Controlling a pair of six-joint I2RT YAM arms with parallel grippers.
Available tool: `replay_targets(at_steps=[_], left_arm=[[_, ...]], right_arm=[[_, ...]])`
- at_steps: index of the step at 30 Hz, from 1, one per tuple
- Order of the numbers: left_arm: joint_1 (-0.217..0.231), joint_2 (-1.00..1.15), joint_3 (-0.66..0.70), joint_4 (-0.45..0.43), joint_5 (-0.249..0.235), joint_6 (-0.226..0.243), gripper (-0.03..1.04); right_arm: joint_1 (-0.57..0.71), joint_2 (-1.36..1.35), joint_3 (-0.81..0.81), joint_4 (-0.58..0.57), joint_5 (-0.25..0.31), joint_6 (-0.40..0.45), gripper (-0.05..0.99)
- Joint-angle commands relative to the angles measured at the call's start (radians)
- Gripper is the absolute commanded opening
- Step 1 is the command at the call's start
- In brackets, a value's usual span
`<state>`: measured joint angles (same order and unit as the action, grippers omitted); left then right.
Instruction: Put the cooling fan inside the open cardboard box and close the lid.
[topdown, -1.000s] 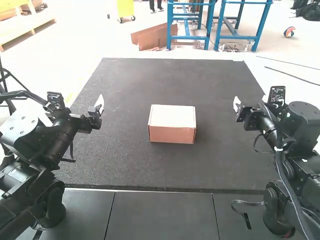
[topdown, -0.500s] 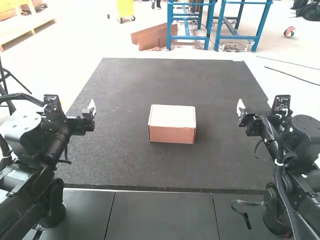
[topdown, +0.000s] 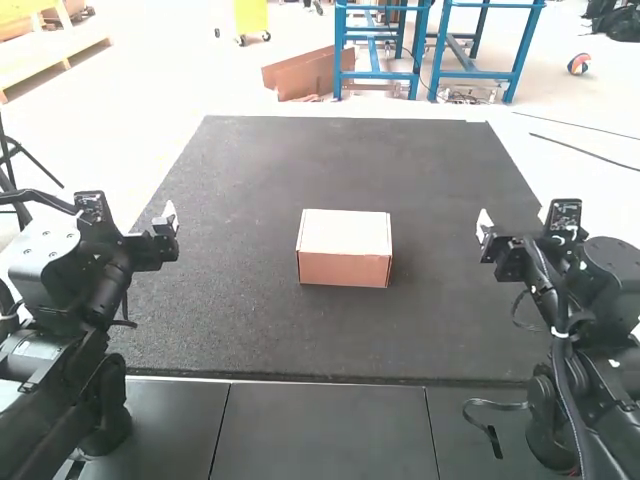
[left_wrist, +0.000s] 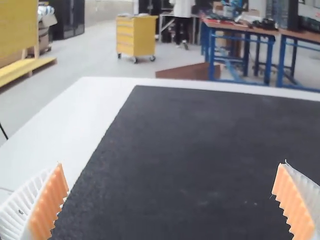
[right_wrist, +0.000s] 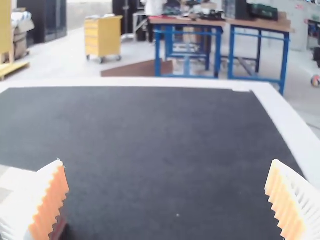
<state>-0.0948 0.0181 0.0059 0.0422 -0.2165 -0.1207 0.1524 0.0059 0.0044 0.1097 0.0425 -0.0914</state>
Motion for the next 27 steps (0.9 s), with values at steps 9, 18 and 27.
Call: replay_targets(at_steps=[9,18,27], left_arm=[[0.021,-0.018,-0.007,-0.002,0.003,-0.007,0.97],[0.017,-0.02,-0.007,-0.008,0.003,0.007,0.97],[0.012,-0.018,-0.007,-0.041,0.046,0.079,0.97]], right_arm=[[-0.042,-0.012,-0.006,-0.03,0.017,-0.016,0.91],[-0.14,-0.012,-0.006,-0.054,0.002,-0.013,0.91],[-0.169,-0.012,-0.006,-0.104,-0.041,0.001,0.91]])
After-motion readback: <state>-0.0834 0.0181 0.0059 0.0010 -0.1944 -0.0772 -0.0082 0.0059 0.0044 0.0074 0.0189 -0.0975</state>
